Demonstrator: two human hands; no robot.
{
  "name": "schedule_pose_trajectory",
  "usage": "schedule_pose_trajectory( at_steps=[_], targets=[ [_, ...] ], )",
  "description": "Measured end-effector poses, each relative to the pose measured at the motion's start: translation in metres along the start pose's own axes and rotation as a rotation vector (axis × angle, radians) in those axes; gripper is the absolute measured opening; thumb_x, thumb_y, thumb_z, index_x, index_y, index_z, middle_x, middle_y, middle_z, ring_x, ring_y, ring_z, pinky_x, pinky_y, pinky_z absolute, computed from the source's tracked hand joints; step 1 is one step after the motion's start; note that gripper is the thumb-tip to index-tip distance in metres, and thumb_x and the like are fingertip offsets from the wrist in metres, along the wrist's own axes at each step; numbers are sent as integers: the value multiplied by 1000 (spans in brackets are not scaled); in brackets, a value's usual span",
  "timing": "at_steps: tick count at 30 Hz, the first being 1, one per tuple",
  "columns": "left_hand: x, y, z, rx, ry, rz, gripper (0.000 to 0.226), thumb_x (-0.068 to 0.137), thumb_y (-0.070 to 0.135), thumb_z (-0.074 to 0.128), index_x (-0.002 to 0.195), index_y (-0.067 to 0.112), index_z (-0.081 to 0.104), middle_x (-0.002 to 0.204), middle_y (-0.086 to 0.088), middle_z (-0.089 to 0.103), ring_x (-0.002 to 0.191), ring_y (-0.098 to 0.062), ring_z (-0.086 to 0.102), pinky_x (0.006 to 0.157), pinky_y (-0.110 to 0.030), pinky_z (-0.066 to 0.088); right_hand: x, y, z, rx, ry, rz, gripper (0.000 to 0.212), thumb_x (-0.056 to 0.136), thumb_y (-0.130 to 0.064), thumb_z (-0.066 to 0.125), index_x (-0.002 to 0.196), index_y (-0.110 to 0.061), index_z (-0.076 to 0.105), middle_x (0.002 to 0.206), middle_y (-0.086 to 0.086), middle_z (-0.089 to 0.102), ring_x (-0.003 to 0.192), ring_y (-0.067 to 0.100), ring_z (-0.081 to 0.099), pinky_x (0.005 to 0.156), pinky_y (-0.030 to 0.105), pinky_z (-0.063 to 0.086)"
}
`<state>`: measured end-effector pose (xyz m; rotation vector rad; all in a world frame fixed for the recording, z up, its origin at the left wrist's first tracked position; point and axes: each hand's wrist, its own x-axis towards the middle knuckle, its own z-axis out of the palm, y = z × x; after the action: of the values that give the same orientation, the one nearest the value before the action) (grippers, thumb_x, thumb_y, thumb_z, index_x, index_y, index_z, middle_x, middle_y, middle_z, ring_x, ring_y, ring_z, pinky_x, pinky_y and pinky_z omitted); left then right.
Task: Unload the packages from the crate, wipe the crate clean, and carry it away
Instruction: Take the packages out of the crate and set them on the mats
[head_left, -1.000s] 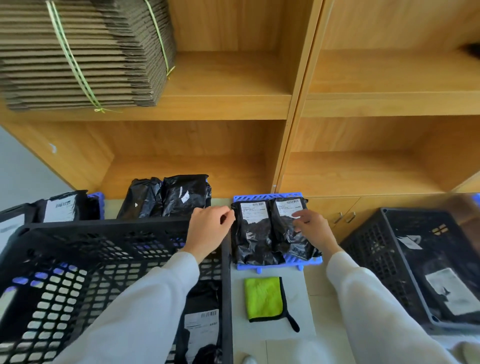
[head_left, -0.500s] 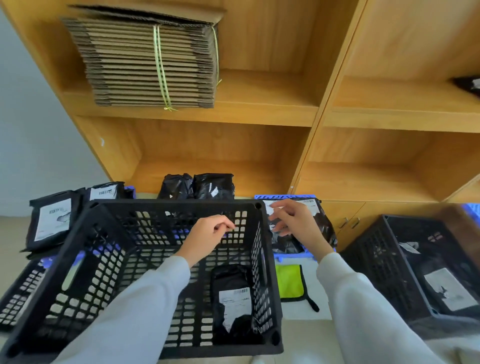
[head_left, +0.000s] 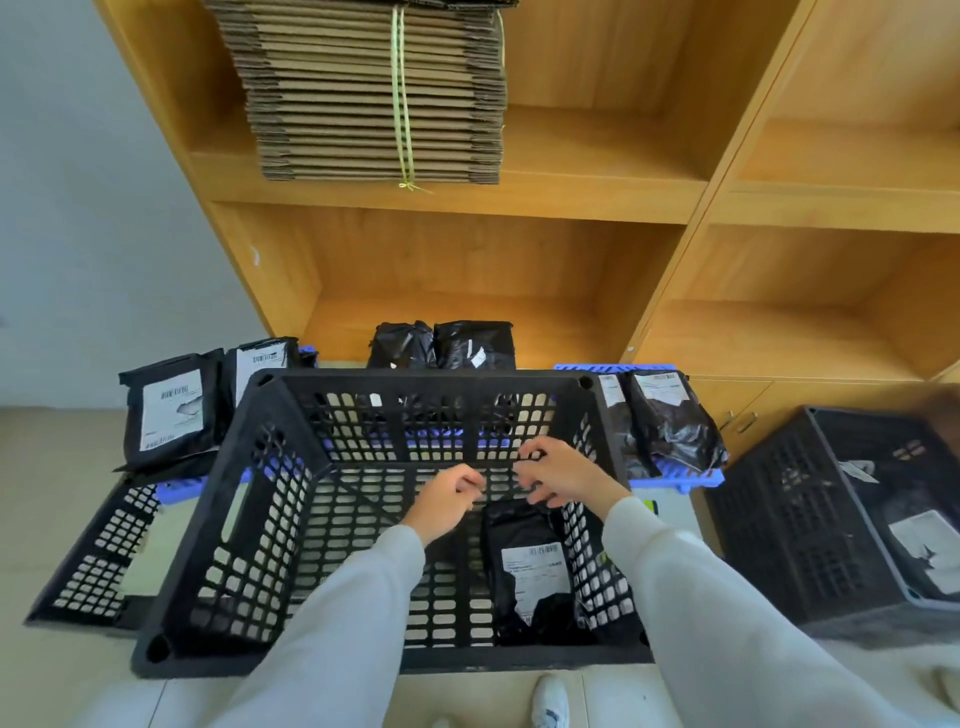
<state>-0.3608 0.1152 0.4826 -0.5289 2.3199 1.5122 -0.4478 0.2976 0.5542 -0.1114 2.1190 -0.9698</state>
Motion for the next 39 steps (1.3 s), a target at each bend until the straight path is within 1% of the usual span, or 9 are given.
schedule_pose_trajectory(
  at_steps=[12,17,22,27,30,33,35,37,39],
  targets=[
    [26,-31,35,21,-287,-463,36,104,30,51,139,23,45,133,-5,55,121,-25,59,103,-44,53,44,71,56,-444,19,406,74,94,-19,51,158,-13,15,151,17,42,136,38,45,108,46,44],
    [29,-38,55,-33,-367,-531,62,101,31,55,155,22,25,149,-12,48,129,-33,55,102,-43,52,55,88,62,-489,71,425,67,95,-18,52,154,-11,23,134,16,57,122,34,58,96,41,53],
    [32,-37,62,-274,-360,-590,81,97,28,64,159,22,13,160,-17,34,136,-40,48,99,-46,54,64,89,62,-390,39,461,75,95,-23,50,159,-10,13,141,17,54,124,30,57,87,33,46],
    [30,-40,53,-382,-344,-617,76,95,19,68,151,27,18,157,-18,35,121,-40,59,85,-43,58,64,88,59,-268,47,461,67,95,-24,51,154,-8,25,126,14,60,107,28,62,89,37,54],
    [26,-36,43,-403,-343,-644,60,96,14,69,136,27,27,143,-16,47,101,-31,63,87,-41,57,62,82,57,-229,51,445,51,93,-26,52,140,-10,42,118,12,61,104,28,63,86,38,56],
    [23,-37,28,-348,-296,-610,65,93,16,74,139,24,28,126,-9,58,110,-28,63,92,-38,58,63,80,55,-187,77,375,33,90,-28,55,119,-10,55,112,8,64,95,25,63,86,40,57],
    [21,-36,16,-281,-223,-546,65,91,19,77,137,22,30,116,-3,61,107,-23,65,93,-38,59,64,77,54,-138,78,306,32,89,-28,55,117,-11,56,105,4,63,82,23,60,70,34,51],
    [18,-35,4,-234,-145,-482,60,90,22,78,130,19,34,116,1,58,110,-21,62,94,-38,57,60,69,54,-104,87,251,11,89,-23,54,92,-13,57,80,4,58,68,23,56,64,33,44],
    [14,-30,-7,-253,-58,-424,58,89,26,80,128,16,38,121,-1,55,111,-20,57,90,-34,51,54,59,55,-81,136,206,14,88,-22,54,77,-14,57,72,6,60,67,24,60,66,33,44]
  ],
)
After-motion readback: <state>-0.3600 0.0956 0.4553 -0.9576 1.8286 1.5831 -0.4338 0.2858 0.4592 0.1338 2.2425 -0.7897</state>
